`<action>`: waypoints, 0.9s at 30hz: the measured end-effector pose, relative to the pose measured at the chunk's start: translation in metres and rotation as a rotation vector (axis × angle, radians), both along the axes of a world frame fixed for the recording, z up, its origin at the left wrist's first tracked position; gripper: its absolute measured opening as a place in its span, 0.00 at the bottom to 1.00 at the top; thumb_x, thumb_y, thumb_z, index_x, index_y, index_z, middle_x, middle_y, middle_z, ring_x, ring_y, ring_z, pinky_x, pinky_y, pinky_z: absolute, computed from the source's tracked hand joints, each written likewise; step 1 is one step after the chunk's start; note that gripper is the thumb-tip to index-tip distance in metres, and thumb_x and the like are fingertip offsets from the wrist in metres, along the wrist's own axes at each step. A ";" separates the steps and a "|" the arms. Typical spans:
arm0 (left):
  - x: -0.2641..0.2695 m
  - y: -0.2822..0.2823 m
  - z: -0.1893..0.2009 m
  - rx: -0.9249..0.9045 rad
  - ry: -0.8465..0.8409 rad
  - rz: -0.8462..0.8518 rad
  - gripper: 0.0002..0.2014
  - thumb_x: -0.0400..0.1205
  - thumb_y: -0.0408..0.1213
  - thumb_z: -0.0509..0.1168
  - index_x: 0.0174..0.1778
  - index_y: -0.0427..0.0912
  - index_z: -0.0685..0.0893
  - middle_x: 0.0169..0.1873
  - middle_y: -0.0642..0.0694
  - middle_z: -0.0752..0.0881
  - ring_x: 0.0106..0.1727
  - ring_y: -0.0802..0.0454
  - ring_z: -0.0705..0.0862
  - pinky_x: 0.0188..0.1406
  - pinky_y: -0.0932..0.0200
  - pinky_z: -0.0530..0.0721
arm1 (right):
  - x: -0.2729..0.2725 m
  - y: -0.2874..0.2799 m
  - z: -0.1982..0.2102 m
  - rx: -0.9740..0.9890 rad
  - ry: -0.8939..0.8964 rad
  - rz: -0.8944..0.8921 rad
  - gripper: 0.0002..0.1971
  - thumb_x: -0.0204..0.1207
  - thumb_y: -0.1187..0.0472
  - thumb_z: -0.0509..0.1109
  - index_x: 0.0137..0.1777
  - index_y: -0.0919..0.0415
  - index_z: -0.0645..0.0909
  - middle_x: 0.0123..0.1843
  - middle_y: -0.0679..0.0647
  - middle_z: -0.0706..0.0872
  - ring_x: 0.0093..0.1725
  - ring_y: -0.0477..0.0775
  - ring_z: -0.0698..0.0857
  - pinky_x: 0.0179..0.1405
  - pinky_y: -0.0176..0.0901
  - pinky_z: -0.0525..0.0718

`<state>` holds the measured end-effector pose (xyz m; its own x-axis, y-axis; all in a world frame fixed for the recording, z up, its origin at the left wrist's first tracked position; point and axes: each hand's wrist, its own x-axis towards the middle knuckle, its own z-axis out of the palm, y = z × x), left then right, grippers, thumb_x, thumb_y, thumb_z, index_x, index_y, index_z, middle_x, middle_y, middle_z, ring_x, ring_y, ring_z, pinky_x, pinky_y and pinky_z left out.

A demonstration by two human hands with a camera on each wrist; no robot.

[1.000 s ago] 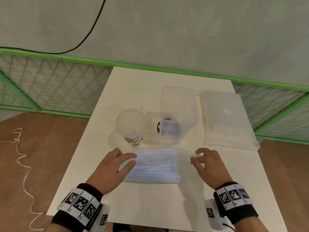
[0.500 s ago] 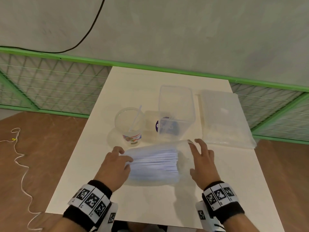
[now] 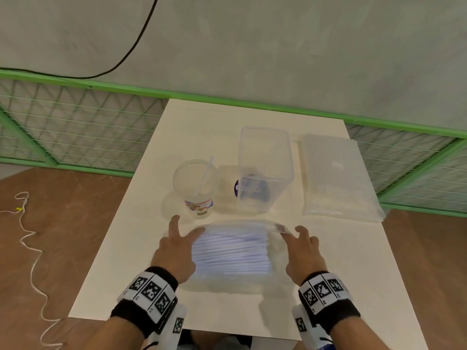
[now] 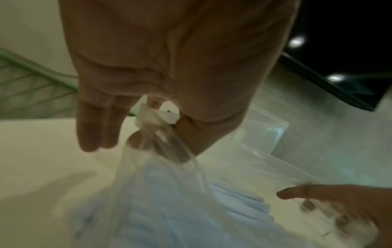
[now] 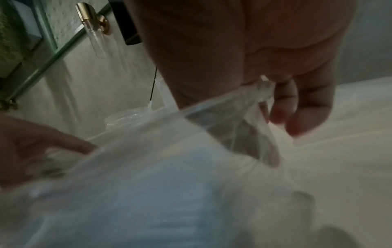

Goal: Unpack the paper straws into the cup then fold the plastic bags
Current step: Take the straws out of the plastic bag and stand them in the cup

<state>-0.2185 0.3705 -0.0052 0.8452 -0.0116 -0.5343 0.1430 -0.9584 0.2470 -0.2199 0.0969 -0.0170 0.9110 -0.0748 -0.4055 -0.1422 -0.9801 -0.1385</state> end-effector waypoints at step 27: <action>-0.002 -0.001 -0.007 -0.474 -0.110 0.055 0.54 0.69 0.14 0.58 0.80 0.69 0.49 0.80 0.50 0.52 0.68 0.43 0.77 0.55 0.57 0.83 | -0.001 -0.013 0.029 0.072 -0.081 0.044 0.48 0.74 0.71 0.60 0.83 0.31 0.41 0.76 0.42 0.69 0.60 0.55 0.80 0.49 0.48 0.84</action>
<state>-0.2202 0.3697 -0.0124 0.9024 -0.1862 -0.3885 0.1385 -0.7284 0.6710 -0.2211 0.0840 0.0120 0.9428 -0.0076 -0.3332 -0.0850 -0.9722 -0.2183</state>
